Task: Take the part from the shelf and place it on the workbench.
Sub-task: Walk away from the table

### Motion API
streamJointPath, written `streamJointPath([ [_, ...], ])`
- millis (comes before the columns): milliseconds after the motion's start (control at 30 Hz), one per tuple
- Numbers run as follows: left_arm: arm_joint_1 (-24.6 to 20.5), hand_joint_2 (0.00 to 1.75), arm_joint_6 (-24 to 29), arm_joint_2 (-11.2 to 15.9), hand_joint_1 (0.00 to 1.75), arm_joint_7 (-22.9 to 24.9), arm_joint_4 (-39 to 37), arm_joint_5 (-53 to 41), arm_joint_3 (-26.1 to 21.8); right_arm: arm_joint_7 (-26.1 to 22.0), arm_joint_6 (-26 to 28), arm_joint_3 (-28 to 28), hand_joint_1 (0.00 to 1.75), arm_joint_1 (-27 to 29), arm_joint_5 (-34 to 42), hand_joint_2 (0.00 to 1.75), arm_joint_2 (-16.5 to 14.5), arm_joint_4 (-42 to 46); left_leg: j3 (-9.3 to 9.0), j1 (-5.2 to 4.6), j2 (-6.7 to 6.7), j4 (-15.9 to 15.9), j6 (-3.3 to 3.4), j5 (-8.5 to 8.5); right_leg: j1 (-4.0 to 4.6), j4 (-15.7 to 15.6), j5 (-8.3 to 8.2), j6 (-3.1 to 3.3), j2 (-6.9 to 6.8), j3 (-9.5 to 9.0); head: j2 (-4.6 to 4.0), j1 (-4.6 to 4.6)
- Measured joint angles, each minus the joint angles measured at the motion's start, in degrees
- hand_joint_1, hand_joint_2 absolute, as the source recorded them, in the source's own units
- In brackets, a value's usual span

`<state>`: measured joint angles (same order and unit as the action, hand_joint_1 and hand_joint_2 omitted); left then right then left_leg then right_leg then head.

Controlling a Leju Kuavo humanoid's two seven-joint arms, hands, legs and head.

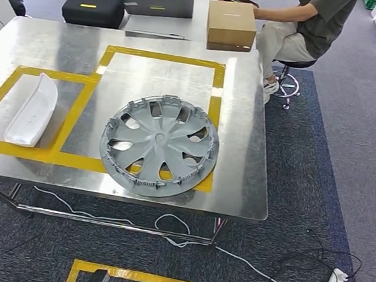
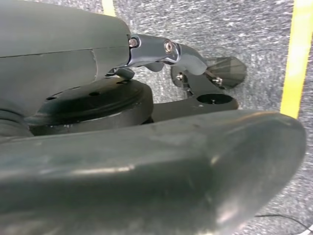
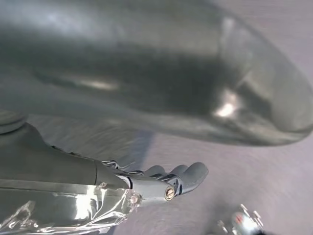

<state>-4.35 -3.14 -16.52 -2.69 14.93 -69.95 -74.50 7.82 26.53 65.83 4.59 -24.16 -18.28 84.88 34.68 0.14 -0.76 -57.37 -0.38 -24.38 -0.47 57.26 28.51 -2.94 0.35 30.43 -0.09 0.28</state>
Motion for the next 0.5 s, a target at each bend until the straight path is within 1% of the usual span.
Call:
streamJointPath([
  [100, -0.16, 0.0, 0.49, -0.46, 0.0, 0.78, 0.15, -0.79, 0.01, 4.32, -4.16, -0.97, 0.0, -0.11, -9.36, 0.0, -0.09, -8.12, -0.03, -0.02, -0.01, 0.0, 0.01, -0.01, -0.01, 0.0, 0.01, -0.01, -0.04, -0.06, 0.0, 0.01],
  [167, -0.18, 0.0, 0.51, -0.71, 0.0, 1.08, 0.34, -1.41, 0.1, 4.75, -8.54, -1.37, 0.0, -0.33, -14.97, 0.0, -0.12, -13.33, -0.04, -0.06, -0.02, 0.0, 0.02, -0.03, -0.04, -0.01, 0.01, -0.02, -0.04, -0.08, 0.0, 0.0],
  [233, -0.22, 0.0, 0.65, -0.89, 0.0, 1.57, 0.54, -2.99, 0.55, 1.88, -14.04, -1.56, 0.0, -0.75, -18.77, 0.0, -0.14, -19.01, -0.05, -0.11, -0.02, 0.0, 0.06, -0.05, -0.09, -0.01, 0.02, -0.03, -0.04, -0.09, 0.0, 0.0],
  [300, -0.27, 0.0, 0.86, -1.0, 0.0, 1.84, 0.71, -4.56, 1.34, -1.79, -17.44, -1.57, 0.0, -1.36, -20.15, 0.0, -0.14, -24.43, -0.07, -0.21, -0.02, 0.0, 0.14, -0.1, -0.19, -0.01, 0.04, -0.08, -0.06, -0.11, 0.0, -0.01],
  [400, -0.29, 0.0, 0.96, -1.07, 0.0, 1.86, 0.86, -5.29, 2.16, -3.75, -18.25, -1.53, 0.0, -1.98, -20.53, 0.0, -0.14, -29.25, -0.1, -0.38, -0.02, -0.01, 0.33, -0.23, -0.35, -0.02, 0.1, -0.22, -0.08, -0.17, 0.0, -0.01],
  [500, -0.29, 0.0, 0.96, -1.08, 0.0, 1.86, 0.87, -5.35, 2.26, -3.85, -18.29, -1.51, 0.0, -2.08, -20.59, 0.0, -0.14, -30.08, -0.11, -0.43, -0.02, -0.02, 0.39, -0.26, -0.4, -0.02, 0.12, -0.27, -0.08, -0.18, 0.0, 0.0],
])
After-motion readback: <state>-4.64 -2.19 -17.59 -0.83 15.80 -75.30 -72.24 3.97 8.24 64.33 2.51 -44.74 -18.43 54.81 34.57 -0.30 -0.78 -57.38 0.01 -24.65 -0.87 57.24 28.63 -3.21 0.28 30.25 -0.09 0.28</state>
